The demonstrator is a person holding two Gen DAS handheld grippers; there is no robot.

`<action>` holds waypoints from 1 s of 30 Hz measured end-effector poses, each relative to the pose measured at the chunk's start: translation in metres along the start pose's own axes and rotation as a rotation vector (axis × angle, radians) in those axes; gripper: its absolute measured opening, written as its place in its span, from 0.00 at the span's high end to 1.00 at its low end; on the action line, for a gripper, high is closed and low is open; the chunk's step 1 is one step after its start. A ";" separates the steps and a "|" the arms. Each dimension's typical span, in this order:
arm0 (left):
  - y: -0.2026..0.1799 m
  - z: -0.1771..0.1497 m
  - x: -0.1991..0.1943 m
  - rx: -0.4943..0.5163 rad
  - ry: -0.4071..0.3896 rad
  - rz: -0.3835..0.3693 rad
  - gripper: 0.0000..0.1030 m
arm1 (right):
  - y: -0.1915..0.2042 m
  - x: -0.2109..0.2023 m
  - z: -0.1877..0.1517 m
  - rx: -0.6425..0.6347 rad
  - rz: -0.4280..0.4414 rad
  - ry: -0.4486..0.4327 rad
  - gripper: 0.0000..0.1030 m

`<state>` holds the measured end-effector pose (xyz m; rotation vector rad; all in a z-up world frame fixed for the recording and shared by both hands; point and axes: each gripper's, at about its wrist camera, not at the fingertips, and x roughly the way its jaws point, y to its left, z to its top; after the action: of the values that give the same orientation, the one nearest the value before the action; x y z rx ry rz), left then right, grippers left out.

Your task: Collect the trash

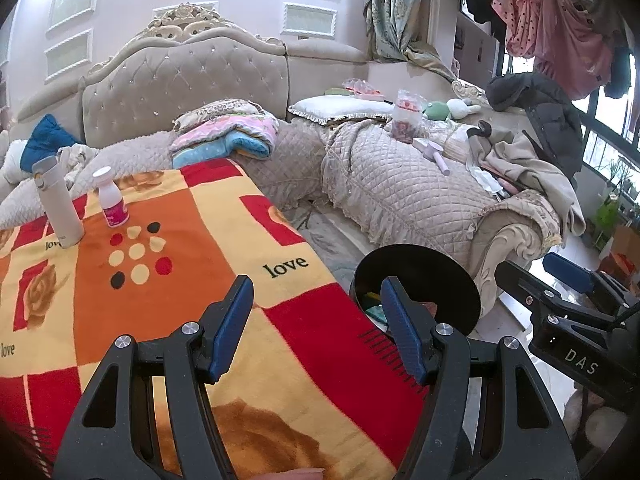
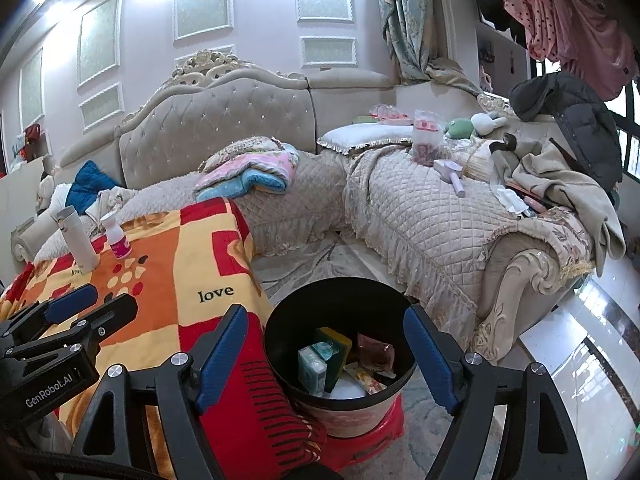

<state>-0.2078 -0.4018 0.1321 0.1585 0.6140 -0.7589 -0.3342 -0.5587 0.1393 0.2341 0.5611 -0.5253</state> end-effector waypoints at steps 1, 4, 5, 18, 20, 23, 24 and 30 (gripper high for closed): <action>0.000 0.000 0.001 -0.002 0.003 0.001 0.37 | 0.000 0.000 0.000 -0.001 0.000 0.001 0.24; 0.002 -0.001 0.003 -0.007 0.009 -0.001 0.37 | 0.000 0.001 0.000 -0.002 0.001 0.003 0.24; 0.002 -0.001 0.003 -0.009 0.010 -0.001 0.37 | 0.001 0.002 0.000 -0.003 0.001 0.004 0.24; 0.006 -0.005 0.008 -0.019 0.019 -0.007 0.37 | 0.004 0.008 -0.002 -0.009 0.002 0.021 0.23; 0.006 -0.006 0.008 -0.021 0.020 -0.008 0.37 | 0.004 0.008 -0.002 -0.009 0.003 0.022 0.23; 0.007 -0.006 0.008 -0.024 0.023 -0.012 0.37 | 0.005 0.009 -0.002 -0.008 0.004 0.027 0.23; 0.007 -0.006 0.009 -0.025 0.024 -0.013 0.37 | 0.005 0.009 -0.002 -0.009 0.004 0.028 0.23; 0.006 -0.007 0.009 -0.027 0.026 -0.016 0.37 | 0.006 0.010 -0.001 -0.007 0.007 0.026 0.23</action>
<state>-0.2017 -0.4001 0.1206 0.1391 0.6510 -0.7642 -0.3249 -0.5575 0.1332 0.2358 0.5870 -0.5142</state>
